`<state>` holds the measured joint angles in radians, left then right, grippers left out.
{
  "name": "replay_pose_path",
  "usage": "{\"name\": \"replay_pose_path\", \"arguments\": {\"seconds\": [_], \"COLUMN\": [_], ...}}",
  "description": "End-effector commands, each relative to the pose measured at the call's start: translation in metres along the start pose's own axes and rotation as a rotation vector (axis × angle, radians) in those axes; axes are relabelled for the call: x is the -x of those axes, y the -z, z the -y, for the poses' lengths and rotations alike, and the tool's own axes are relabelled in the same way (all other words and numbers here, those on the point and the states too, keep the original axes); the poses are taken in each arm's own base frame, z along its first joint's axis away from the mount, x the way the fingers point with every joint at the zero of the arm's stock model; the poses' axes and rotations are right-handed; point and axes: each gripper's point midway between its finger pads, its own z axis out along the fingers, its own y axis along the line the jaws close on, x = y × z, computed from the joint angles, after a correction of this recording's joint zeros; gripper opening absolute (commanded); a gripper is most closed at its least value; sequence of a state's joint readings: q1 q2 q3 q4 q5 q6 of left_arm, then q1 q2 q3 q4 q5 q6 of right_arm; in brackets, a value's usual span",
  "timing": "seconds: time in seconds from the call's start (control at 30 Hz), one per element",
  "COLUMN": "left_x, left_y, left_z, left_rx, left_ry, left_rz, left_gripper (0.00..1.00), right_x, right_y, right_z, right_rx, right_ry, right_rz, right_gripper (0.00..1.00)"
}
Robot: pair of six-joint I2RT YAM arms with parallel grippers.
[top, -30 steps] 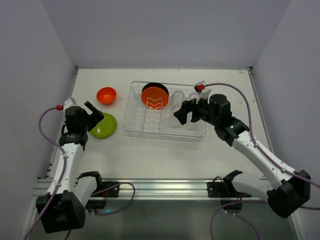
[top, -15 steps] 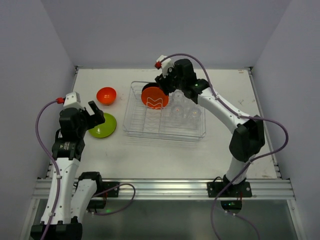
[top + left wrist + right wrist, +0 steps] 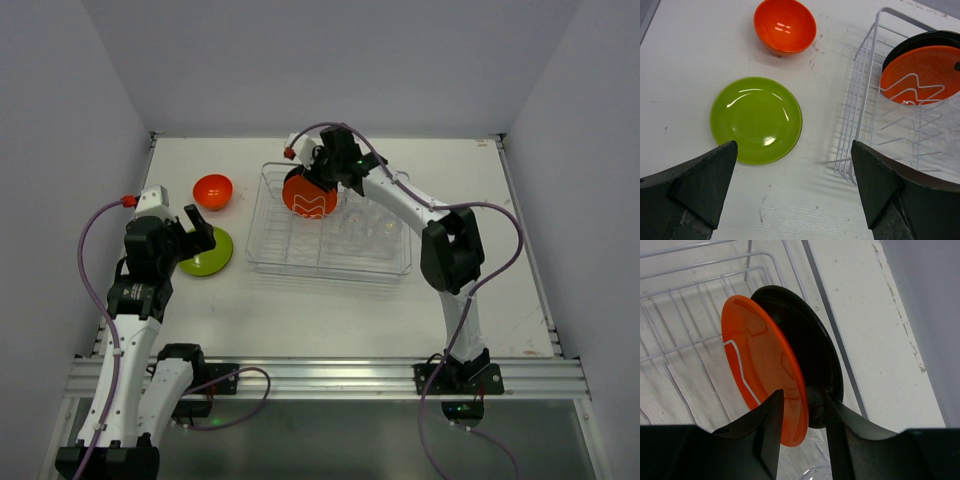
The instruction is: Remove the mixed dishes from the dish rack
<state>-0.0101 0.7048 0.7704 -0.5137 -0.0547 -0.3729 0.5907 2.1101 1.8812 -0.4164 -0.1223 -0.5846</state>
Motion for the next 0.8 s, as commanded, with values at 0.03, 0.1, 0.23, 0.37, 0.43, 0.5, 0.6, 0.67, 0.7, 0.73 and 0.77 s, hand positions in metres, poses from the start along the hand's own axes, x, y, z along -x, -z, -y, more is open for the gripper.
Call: {"name": "replay_pose_path", "arguments": {"seconds": [0.03,0.1,0.23,0.37,0.43,0.5,0.6,0.67,0.7,0.73,0.77], "left_x": [0.002,0.002,0.000,0.000,0.001,0.001,0.001,0.001,0.001,0.001,0.002], "left_y": [-0.001,-0.001,-0.002,-0.002,-0.002,-0.002,-0.002,-0.001,-0.001,-0.001,-0.001], "left_z": [0.006,0.007,0.009,0.010,0.010,0.010,0.010,0.010,0.010,0.010,0.010], "left_rx": [-0.038,-0.042,-0.058,-0.061,-0.063,-0.063,-0.063,-0.063,-0.063,-0.063,-0.063], "left_ry": [-0.034,-0.037,-0.041,-0.042,-0.042,-0.042,-0.042,-0.042,-0.042,-0.042,-0.041], "left_rz": [0.015,0.016,0.007,0.007,0.011,0.011,0.011,0.012,0.014,0.014,0.016], "left_gripper": [1.00,1.00,1.00,1.00,1.00,1.00,1.00,1.00,1.00,1.00,1.00], "right_x": [0.009,0.007,0.003,-0.005,-0.002,0.007,0.015,0.027,0.029,0.033,0.035], "right_y": [0.001,-0.002,-0.010,-0.018,-0.016,-0.006,0.004,0.021,0.020,0.029,0.032], "right_z": [0.007,0.004,-0.001,-0.004,-0.003,0.000,0.001,0.005,0.005,0.007,0.008], "right_rx": [0.006,0.019,0.045,0.056,0.052,0.046,0.047,0.021,0.022,0.013,0.008], "right_ry": [0.052,0.051,0.071,0.087,0.092,0.096,0.125,0.162,0.164,0.184,0.193], "right_rz": [0.011,0.011,0.007,-0.010,-0.002,0.024,0.060,0.098,0.105,0.118,0.124], "right_gripper": [0.39,0.37,0.30,0.15,0.06,0.03,0.00,0.00,0.00,0.00,0.00]}}
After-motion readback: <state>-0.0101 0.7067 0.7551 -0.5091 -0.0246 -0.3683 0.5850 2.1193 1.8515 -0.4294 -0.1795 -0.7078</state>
